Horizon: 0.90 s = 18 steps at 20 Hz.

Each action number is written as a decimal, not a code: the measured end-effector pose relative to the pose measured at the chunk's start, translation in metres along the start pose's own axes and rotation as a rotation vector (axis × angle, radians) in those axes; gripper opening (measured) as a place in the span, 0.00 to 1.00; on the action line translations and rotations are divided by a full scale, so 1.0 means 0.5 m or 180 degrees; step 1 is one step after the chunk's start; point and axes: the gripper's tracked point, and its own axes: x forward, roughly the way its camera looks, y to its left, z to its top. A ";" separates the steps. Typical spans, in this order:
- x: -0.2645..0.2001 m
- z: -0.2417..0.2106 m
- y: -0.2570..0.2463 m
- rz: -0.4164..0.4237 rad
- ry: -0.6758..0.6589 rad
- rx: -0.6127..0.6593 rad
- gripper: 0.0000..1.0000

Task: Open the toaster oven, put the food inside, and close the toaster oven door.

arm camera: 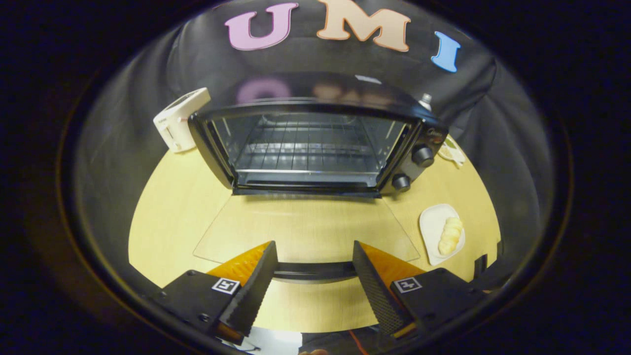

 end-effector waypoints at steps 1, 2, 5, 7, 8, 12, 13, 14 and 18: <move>0.013 -0.016 0.000 0.0005 0.0076 0.0006 0.97; 0.025 -0.029 -0.001 0.0000 0.0149 0.0008 0.97; 0.051 -0.074 0.005 0.0031 0.0358 0.0034 0.97; 0.058 -0.078 0.008 0.0086 0.0332 0.0206 0.97; 0.059 -0.077 0.005 0.0088 0.0326 0.0274 0.98; 0.052 -0.050 -0.045 -0.0079 0.0260 0.0314 0.97; 0.049 -0.040 -0.061 -0.0116 0.0233 0.0352 0.97; 0.049 -0.031 -0.080 -0.0155 0.0207 0.0406 0.97; 0.045 0.005 -0.178 -0.0401 0.0152 0.0685 0.97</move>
